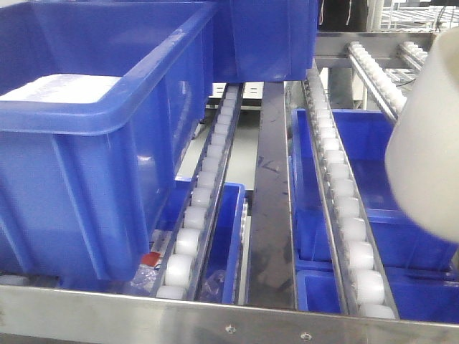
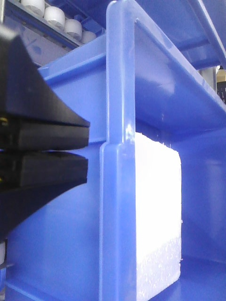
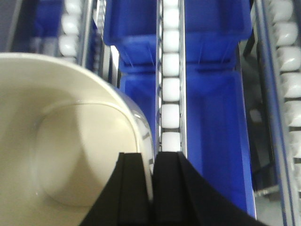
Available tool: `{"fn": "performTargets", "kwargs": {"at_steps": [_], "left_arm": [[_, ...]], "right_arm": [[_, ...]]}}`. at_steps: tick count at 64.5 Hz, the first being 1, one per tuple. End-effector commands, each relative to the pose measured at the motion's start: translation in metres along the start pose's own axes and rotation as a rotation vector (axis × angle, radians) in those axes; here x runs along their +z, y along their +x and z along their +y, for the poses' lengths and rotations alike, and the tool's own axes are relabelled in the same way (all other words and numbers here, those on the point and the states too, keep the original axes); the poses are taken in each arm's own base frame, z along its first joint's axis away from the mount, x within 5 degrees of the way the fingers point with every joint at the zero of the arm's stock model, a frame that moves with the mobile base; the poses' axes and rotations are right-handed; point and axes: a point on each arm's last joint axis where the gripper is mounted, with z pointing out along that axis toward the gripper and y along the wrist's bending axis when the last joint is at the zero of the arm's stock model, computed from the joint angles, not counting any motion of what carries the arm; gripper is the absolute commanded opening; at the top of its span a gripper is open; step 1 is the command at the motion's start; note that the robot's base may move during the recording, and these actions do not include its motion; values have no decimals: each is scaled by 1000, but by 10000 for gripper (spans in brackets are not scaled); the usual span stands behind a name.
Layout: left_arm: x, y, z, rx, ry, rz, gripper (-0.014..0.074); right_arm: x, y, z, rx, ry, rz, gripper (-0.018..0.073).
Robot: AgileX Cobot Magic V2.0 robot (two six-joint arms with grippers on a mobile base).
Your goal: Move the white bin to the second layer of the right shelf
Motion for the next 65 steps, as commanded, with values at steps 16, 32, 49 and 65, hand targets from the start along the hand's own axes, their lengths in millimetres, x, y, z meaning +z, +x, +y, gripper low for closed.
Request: {"fn": "performTargets", "kwargs": {"at_steps": [16,32,49,65], "left_arm": [[1,4,0,-11,2,-65,85],[1,4,0,-11,2,-65,85],[1,4,0,-11,2,-65,85],[1,4,0,-11,2,-65,85]], "right_arm": [[35,-11,1,27,9,27,90],[44,-8,0,29,18,71,127],[41,-7,2,81,3,98,371],[17,-17,6,77,-17,70,358]]}}
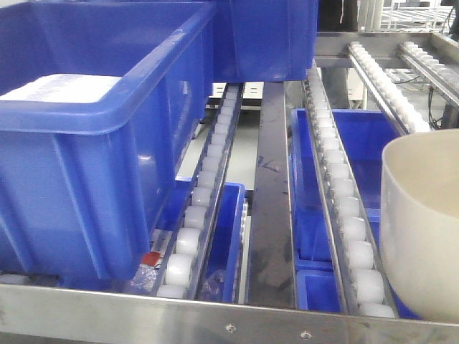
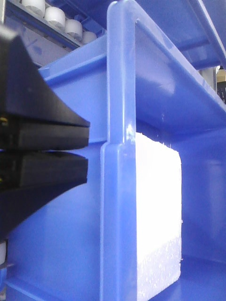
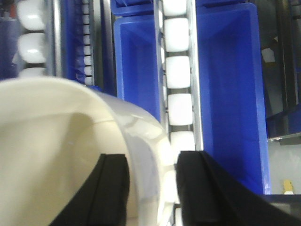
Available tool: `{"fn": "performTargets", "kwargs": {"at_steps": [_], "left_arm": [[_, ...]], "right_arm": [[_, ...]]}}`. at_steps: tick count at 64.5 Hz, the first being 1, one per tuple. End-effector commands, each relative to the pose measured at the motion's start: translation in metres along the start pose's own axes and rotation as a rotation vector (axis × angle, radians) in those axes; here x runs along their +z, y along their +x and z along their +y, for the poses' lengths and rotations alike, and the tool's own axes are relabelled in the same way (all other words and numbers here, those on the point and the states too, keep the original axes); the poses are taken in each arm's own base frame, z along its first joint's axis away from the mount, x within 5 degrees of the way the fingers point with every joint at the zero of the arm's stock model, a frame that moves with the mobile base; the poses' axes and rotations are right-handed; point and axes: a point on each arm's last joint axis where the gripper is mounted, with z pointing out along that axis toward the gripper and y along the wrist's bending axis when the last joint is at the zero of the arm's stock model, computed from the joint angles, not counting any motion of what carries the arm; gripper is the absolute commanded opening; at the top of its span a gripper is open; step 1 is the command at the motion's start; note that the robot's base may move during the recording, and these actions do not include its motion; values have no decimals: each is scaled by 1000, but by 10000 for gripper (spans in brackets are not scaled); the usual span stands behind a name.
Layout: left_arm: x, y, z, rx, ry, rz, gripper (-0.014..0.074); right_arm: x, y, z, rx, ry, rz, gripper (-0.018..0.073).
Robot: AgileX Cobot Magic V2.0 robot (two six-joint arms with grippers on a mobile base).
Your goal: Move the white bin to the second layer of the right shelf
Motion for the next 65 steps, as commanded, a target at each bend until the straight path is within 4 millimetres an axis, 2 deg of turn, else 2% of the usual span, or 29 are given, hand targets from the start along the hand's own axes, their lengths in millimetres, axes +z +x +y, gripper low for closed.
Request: {"fn": "performTargets", "kwargs": {"at_steps": [1,27,47,55,65], "left_arm": [[1,4,0,-11,2,-65,85],[1,4,0,-11,2,-65,85],[1,4,0,-11,2,-65,85],[1,4,0,-11,2,-65,85],[1,4,0,-11,2,-65,85]], "right_arm": [[-24,-16,5,2,-35,-123,351],[-89,2,4,-136,-73,-285,45],[-137,8,4,-183,-120,-601,48],[-143,12,4,-184,-126,-628,48],[-142,13,3,-185,-124,-615,48]]}}
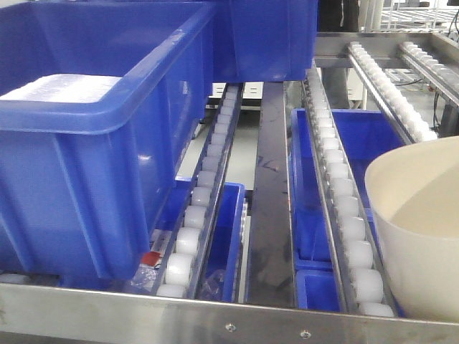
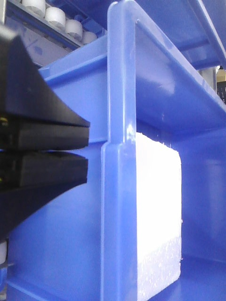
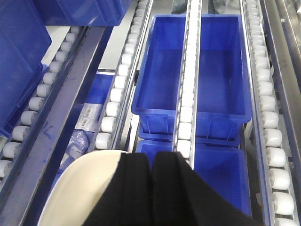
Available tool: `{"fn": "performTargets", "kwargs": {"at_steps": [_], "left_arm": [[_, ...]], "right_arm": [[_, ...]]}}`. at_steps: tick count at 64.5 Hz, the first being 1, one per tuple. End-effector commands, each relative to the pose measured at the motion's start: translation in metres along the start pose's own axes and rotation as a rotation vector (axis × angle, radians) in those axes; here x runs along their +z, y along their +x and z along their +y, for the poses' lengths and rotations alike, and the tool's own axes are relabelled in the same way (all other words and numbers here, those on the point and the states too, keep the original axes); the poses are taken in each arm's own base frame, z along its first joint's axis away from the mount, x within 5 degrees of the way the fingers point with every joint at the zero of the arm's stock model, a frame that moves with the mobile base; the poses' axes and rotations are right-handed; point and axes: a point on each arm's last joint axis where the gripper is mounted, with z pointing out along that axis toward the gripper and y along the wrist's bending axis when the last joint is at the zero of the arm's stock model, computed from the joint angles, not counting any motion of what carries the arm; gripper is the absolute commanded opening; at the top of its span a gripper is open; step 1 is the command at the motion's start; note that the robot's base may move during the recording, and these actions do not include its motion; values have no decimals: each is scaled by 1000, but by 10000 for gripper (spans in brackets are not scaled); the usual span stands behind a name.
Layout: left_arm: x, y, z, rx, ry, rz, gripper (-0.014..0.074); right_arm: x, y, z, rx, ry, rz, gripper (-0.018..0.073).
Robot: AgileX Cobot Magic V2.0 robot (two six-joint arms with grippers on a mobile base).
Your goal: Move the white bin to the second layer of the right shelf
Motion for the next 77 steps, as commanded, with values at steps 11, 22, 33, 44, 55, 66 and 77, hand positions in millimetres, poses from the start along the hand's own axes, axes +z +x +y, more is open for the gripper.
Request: {"fn": "performTargets", "kwargs": {"at_steps": [11,22,33,44,55,66,77], "left_arm": [[1,4,0,-11,2,-65,85],[1,4,0,-11,2,-65,85],[1,4,0,-11,2,-65,85],[1,4,0,-11,2,-65,85],[1,4,0,-11,2,-65,85],[1,4,0,-11,2,-65,85],[1,4,0,-11,2,-63,85]], "right_arm": [[-5,-17,1,-7,-3,-107,48],[-5,-17,1,-7,-4,-108,48],[-7,-2,-1,-17,4,-136,48],[-11,30,-7,-44,16,-239,48],[-8,66,-13,-97,37,-283,48],[-1,107,-19,-102,38,-284,48],[11,137,-23,-101,39,-308,48]]}}
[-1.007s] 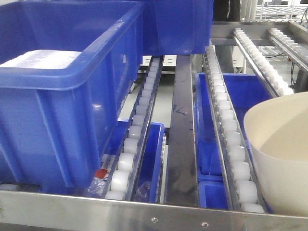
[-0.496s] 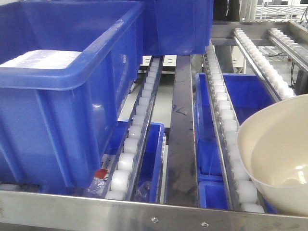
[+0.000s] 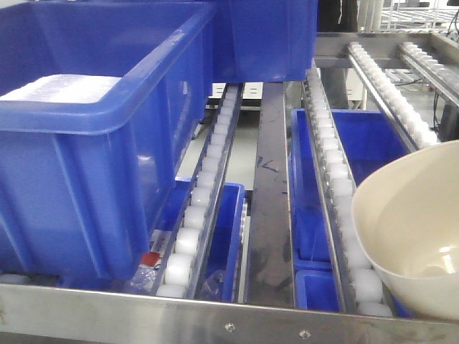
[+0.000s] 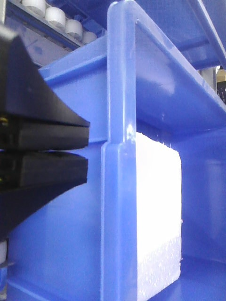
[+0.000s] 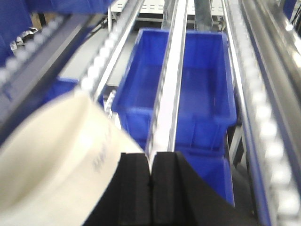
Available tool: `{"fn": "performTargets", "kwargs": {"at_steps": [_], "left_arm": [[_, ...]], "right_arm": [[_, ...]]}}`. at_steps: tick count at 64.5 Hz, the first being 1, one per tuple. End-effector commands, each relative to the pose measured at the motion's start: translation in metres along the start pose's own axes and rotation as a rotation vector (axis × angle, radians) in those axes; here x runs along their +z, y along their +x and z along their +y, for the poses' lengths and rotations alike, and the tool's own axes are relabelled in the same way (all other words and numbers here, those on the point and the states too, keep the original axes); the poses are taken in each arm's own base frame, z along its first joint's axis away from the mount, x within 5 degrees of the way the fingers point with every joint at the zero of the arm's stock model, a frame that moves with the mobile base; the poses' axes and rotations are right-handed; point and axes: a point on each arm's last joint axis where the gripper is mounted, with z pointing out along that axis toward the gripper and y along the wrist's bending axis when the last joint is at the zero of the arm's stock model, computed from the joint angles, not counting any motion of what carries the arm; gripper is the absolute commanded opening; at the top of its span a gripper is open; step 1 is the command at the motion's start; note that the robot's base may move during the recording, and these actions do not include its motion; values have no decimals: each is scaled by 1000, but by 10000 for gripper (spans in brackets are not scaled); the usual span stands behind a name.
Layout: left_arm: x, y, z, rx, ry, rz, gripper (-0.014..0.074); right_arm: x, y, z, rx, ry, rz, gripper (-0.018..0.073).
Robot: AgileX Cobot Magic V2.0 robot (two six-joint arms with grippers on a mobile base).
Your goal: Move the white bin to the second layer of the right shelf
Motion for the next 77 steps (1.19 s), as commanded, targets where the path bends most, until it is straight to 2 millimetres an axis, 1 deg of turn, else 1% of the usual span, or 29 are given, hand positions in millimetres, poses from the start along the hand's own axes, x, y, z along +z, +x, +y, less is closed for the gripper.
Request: {"fn": "performTargets", "kwargs": {"at_steps": [1,4,30,42,77], "left_arm": [[1,4,0,-11,2,-65,85],[1,4,0,-11,2,-65,85],[1,4,0,-11,2,-65,85],[1,4,0,-11,2,-65,85],[1,4,0,-11,2,-65,85]], "right_arm": [[-1,-9,0,-16,6,-147,48],[0,-6,-1,-16,7,-137,48],[-1,-9,0,-50,7,-170,48],[-1,-9,0,-19,-2,-177,48],[-1,-10,0,-19,-2,-189,48]]}}
